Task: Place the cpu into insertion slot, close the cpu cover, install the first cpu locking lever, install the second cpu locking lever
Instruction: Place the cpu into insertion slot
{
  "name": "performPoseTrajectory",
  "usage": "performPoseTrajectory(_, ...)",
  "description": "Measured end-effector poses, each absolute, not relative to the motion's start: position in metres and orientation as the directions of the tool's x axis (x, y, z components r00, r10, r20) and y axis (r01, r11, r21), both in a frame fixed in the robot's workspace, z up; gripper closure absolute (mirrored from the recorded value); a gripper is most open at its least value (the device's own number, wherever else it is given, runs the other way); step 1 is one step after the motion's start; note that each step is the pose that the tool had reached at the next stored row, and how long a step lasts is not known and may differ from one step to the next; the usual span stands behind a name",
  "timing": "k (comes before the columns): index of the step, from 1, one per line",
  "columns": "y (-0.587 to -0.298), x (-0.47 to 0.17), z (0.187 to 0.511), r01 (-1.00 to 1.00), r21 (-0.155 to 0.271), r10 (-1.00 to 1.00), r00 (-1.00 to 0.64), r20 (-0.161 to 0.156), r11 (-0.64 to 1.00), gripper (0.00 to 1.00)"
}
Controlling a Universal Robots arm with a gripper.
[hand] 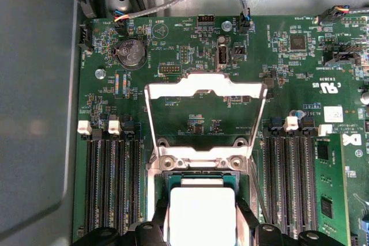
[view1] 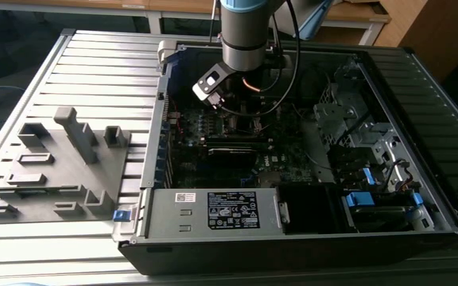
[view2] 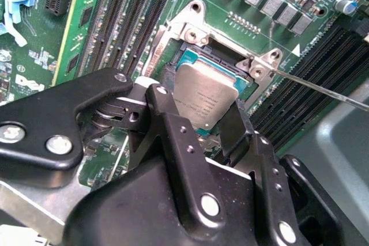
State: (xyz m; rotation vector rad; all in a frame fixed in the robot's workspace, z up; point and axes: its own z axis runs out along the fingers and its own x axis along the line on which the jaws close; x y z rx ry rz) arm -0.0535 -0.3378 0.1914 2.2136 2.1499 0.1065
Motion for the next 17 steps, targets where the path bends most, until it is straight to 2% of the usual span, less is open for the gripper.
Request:
performPoseTrajectory(7,-0.3376,-0.0534,0.1908,0.996,0.087,1.0,0.029,0.013,-0.03,0.45)
performPoseTrajectory(8,-0.3376,-0.0534,0.1908,0.996,0.087,1.0,0.029,0.013,-0.03,0.39)
performPoseTrajectory(9,-0.3377,-0.0534,0.1909,0.996,0.087,1.0,0.029,0.012,-0.03,0.39)
performPoseTrajectory(10,-0.3378,-0.0535,0.191,0.996,0.087,1.0,0.029,0.012,-0.03,0.33)
performPoseTrajectory(17,-0.3378,-0.0535,0.1961,0.996,0.087,1.0,0.029,0.012,-0.03,0.33)
